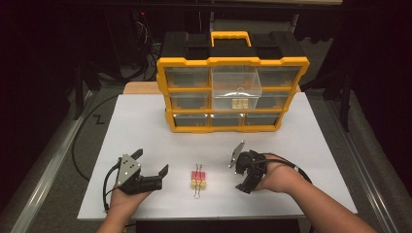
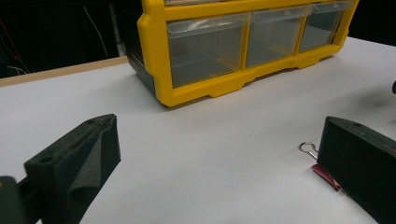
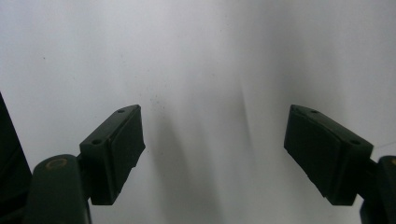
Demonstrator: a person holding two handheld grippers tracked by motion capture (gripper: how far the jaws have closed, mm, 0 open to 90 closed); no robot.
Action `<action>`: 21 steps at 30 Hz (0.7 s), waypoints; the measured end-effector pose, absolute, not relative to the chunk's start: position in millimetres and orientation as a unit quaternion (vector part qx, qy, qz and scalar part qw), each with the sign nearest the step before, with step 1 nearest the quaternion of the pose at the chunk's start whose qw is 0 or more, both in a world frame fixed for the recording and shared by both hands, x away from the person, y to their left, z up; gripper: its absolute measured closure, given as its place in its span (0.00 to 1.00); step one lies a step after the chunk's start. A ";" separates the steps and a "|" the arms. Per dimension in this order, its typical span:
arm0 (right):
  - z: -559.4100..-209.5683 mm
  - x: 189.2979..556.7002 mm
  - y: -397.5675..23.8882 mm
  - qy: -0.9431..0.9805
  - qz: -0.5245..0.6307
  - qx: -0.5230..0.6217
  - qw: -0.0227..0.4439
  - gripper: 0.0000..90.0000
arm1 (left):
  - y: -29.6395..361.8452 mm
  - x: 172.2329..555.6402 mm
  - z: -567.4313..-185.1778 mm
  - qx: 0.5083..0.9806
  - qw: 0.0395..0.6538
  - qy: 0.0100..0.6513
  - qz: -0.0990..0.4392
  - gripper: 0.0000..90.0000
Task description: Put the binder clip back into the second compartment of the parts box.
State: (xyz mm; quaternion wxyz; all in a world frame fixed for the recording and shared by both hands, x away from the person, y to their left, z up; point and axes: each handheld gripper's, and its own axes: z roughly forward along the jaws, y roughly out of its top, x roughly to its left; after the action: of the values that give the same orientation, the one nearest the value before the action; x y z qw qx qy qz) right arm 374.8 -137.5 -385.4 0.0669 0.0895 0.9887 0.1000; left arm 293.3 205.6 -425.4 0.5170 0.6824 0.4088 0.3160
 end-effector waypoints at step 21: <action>-385.8 366.8 -120.4 0.988 0.121 0.077 0.064 0.26 | 206.9 296.0 -425.6 0.679 0.521 0.411 0.314 0.00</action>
State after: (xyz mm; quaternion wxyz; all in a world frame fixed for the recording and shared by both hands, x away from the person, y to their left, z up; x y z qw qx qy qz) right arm 366.8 -120.4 -385.8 0.0642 0.0767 0.9876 0.1211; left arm 296.0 206.9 -425.6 0.5210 0.6789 0.4114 0.3136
